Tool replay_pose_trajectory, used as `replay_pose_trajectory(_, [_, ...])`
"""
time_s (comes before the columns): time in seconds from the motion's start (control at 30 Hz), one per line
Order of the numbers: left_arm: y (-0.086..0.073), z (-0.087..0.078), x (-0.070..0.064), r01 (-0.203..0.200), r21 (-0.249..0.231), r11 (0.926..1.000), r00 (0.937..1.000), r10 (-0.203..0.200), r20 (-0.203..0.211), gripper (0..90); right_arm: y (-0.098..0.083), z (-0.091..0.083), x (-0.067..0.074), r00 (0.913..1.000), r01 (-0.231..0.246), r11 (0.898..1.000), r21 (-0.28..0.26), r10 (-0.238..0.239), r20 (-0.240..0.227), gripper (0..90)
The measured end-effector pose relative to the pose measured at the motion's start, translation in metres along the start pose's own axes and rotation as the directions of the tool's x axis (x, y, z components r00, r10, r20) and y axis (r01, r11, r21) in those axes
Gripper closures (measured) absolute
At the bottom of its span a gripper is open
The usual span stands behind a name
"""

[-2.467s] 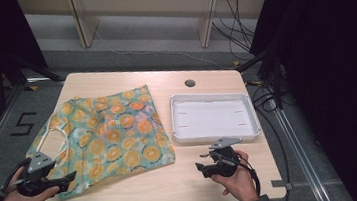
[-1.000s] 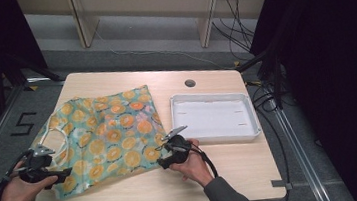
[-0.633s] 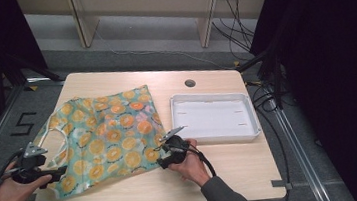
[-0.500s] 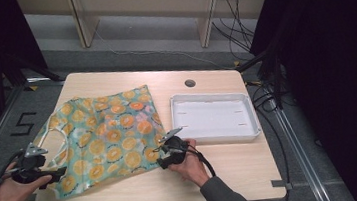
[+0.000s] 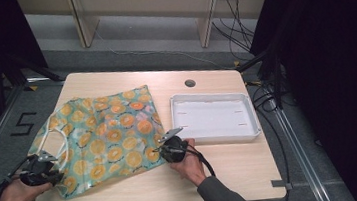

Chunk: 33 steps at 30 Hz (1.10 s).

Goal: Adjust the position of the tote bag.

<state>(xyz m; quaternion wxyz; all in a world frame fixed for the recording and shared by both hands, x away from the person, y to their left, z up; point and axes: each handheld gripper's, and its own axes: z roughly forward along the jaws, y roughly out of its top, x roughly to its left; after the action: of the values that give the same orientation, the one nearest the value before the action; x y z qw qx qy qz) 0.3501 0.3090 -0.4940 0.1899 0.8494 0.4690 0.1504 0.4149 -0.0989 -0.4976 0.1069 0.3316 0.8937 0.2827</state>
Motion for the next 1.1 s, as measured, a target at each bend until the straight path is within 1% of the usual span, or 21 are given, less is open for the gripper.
replay_pose_trajectory(0.07, [0.002, 0.000, -0.005, -0.035, 0.006, 0.9994, 0.9992, 0.035, -0.018, 88.4, 0.000, 0.001, 0.001, 0.9999, 0.007, 1.000, -0.005, -0.007, 0.008, 89.8])
replay_pose_trajectory(0.13, [0.005, -0.004, -0.013, -0.081, 0.000, 0.9967, 0.9963, 0.081, 0.028, 89.6, 0.003, 0.005, 0.001, 0.9996, 0.020, 0.999, -0.027, -0.020, 0.020, 90.0])
replay_pose_trajectory(0.23, [0.006, -0.007, -0.021, -0.095, -0.015, 0.9954, 0.9942, 0.095, 0.049, 89.6, 0.009, 0.006, 0.000, 0.9997, 0.008, 1.000, 0.001, -0.008, 0.022, 90.0])
replay_pose_trajectory(0.27, [0.005, -0.007, -0.027, -0.084, -0.033, 0.9960, 0.9944, 0.086, 0.061, 89.6, 0.010, 0.009, -0.003, 0.9989, 0.040, 0.999, -0.024, -0.039, 0.027, 90.0])
replay_pose_trajectory(0.33, [0.006, -0.011, -0.039, -0.127, -0.047, 0.9907, 0.9845, 0.132, 0.116, 89.6, 0.019, 0.011, -0.005, 0.9990, 0.014, 1.000, -0.015, -0.014, 0.042, 90.0])
replay_pose_trajectory(0.37, [0.006, -0.011, -0.039, -0.127, -0.047, 0.9907, 0.9845, 0.132, 0.116, 89.6, 0.019, 0.011, -0.005, 0.9990, 0.014, 1.000, -0.015, -0.014, 0.042, 90.0])
replay_pose_trajectory(0.4, [0.009, -0.012, -0.049, -0.158, -0.066, 0.9853, 0.9781, 0.165, 0.126, 89.6, 0.026, 0.014, -0.008, 0.9988, 0.013, 0.999, -0.032, -0.011, 0.048, 90.0])
replay_pose_trajectory(0.43, [0.009, -0.012, -0.049, -0.158, -0.066, 0.9853, 0.9781, 0.165, 0.126, 89.6, 0.026, 0.014, -0.008, 0.9988, 0.013, 0.999, -0.032, -0.011, 0.048, 90.0])
replay_pose_trajectory(0.47, [0.012, -0.012, -0.055, -0.172, -0.077, 0.9821, 0.9741, 0.181, 0.136, 89.6, 0.029, 0.015, -0.009, 0.9988, -0.007, 0.999, -0.050, 0.009, 0.049, 90.0])
replay_pose_trajectory(0.5, [0.013, -0.010, -0.060, -0.160, -0.093, 0.9828, 0.9764, 0.171, 0.131, 89.6, 0.035, 0.013, -0.011, 0.9987, 0.000, 0.999, -0.041, 0.002, 0.051, 90.0])
replay_pose_trajectory(0.63, [0.020, -0.009, -0.077, -0.196, -0.093, 0.9763, 0.9602, 0.210, 0.185, 89.6, 0.055, 0.015, -0.017, 0.9983, -0.012, 0.996, -0.085, 0.017, 0.056, 90.0])
replay_pose_trajectory(0.67, [0.021, -0.008, -0.081, -0.212, -0.100, 0.9721, 0.9564, 0.228, 0.183, 89.5, 0.060, 0.015, -0.018, 0.9984, -0.008, 0.998, -0.067, 0.011, 0.055, 90.0])
replay_pose_trajectory(0.7, [0.023, -0.007, -0.083, -0.213, -0.100, 0.9720, 0.9561, 0.228, 0.184, 89.5, 0.067, 0.018, -0.020, 0.9981, -0.005, 0.996, -0.086, 0.010, 0.060, 90.0])
replay_pose_trajectory(0.73, [0.026, -0.006, -0.088, -0.206, -0.106, 0.9728, 0.9534, 0.224, 0.202, 89.5, 0.079, 0.018, -0.023, 0.9978, 0.007, 0.998, -0.064, -0.003, 0.066, 90.0])
replay_pose_trajectory(0.77, [0.026, -0.006, -0.088, -0.206, -0.106, 0.9728, 0.9534, 0.224, 0.202, 89.5, 0.079, 0.018, -0.023, 0.9978, 0.007, 0.998, -0.064, -0.003, 0.066, 90.0])
replay_pose_trajectory(0.87, [0.033, -0.004, -0.098, -0.203, -0.156, 0.9667, 0.9503, 0.233, 0.207, 89.4, 0.101, 0.021, -0.033, 0.9967, 0.010, 0.998, -0.066, -0.005, 0.081, 90.0])
replay_pose_trajectory(0.9, [0.033, -0.004, -0.098, -0.203, -0.156, 0.9667, 0.9503, 0.233, 0.207, 89.5, 0.101, 0.021, -0.033, 0.9967, 0.010, 0.998, -0.066, -0.005, 0.081, 90.0])
replay_pose_trajectory(0.93, [0.036, -0.003, -0.099, -0.224, -0.156, 0.9621, 0.9469, 0.252, 0.199, 89.5, 0.104, 0.021, -0.038, 0.9953, 0.020, 0.997, -0.068, -0.014, 0.096, 90.0])
replay_pose_trajectory(0.97, [0.039, -0.001, -0.101, -0.208, -0.151, 0.9664, 0.9457, 0.238, 0.221, 89.4, 0.107, 0.023, -0.040, 0.9944, 0.008, 0.998, -0.070, -0.001, 0.106, 90.0])
replay_pose_trajectory(1.07, [0.049, 0.005, -0.111, -0.200, -0.171, 0.9647, 0.9434, 0.237, 0.232, 89.4, 0.119, 0.024, -0.052, 0.9913, 0.006, 1.000, -0.027, -0.002, 0.132, 90.0])
replay_pose_trajectory(1.1, [0.053, 0.006, -0.114, -0.222, -0.167, 0.9608, 0.9390, 0.256, 0.229, 89.4, 0.119, 0.024, -0.052, 0.9913, 0.006, 1.000, -0.027, -0.002, 0.132, 90.0])
